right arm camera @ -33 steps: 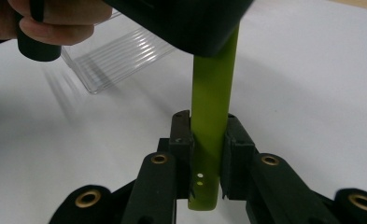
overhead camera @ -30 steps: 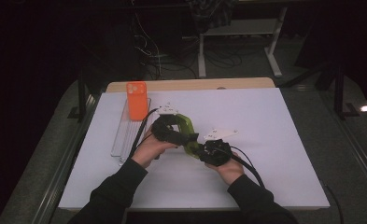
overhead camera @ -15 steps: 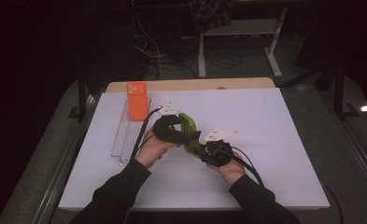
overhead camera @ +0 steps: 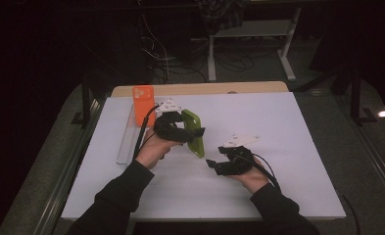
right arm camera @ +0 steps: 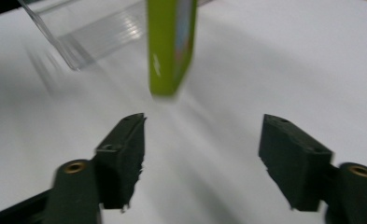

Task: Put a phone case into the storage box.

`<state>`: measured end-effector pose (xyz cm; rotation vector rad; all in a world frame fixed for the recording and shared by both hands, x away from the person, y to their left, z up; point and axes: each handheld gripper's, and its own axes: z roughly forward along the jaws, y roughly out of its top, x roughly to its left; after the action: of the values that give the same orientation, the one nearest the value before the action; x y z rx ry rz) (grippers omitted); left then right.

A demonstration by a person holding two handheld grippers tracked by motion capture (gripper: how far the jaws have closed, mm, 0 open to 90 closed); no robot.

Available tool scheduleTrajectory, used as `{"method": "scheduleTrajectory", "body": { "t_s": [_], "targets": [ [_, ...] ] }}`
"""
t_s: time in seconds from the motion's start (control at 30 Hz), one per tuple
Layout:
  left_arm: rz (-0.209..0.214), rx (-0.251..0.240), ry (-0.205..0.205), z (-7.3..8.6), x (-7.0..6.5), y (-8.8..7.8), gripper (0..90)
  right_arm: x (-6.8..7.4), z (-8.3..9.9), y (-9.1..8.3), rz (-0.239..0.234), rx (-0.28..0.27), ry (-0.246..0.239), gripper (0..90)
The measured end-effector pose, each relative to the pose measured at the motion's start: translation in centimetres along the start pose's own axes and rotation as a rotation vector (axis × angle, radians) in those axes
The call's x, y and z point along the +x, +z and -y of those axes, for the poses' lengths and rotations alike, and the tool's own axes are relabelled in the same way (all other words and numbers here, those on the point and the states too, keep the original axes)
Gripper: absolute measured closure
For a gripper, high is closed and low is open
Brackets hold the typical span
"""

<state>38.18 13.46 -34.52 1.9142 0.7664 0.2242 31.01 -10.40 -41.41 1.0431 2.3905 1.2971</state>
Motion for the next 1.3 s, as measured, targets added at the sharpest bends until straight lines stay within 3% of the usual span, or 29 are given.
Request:
{"method": "scheduleTrajectory", "body": {
  "t_s": [0.17,0.23,0.4,0.63,0.87,1.07,1.3],
  "targets": [
    [-0.037,-0.001,0.002,-1.1,1.3,-1.3,14.0,-1.0,1.4,-0.9,0.017,0.020,-0.001,12.1],
    [-0.053,-0.013,0.001,-1.5,1.9,-1.9,14.1,-1.3,2.0,-1.4,0.044,0.015,-0.013,10.0],
    [-0.087,-0.036,-0.006,-2.8,3.3,-3.8,14.1,-2.3,3.0,-2.3,0.014,0.048,0.006,0.0],
    [-0.147,-0.071,-0.008,-4.3,5.4,-6.8,14.2,-3.4,4.8,-3.9,0.032,0.038,0.015,0.0],
    [-0.216,-0.078,-0.017,-4.3,7.8,-8.6,14.2,-3.7,6.2,-4.4,0.060,0.048,-0.001,0.0],
    [-0.261,-0.068,-0.022,-3.9,9.4,-8.9,14.2,-3.9,7.0,-5.2,0.068,0.053,0.002,0.0],
    [-0.332,-0.033,-0.020,-3.4,10.6,-7.9,14.1,-4.1,7.0,-5.4,0.074,0.045,-0.005,0.0]
  ]
}}
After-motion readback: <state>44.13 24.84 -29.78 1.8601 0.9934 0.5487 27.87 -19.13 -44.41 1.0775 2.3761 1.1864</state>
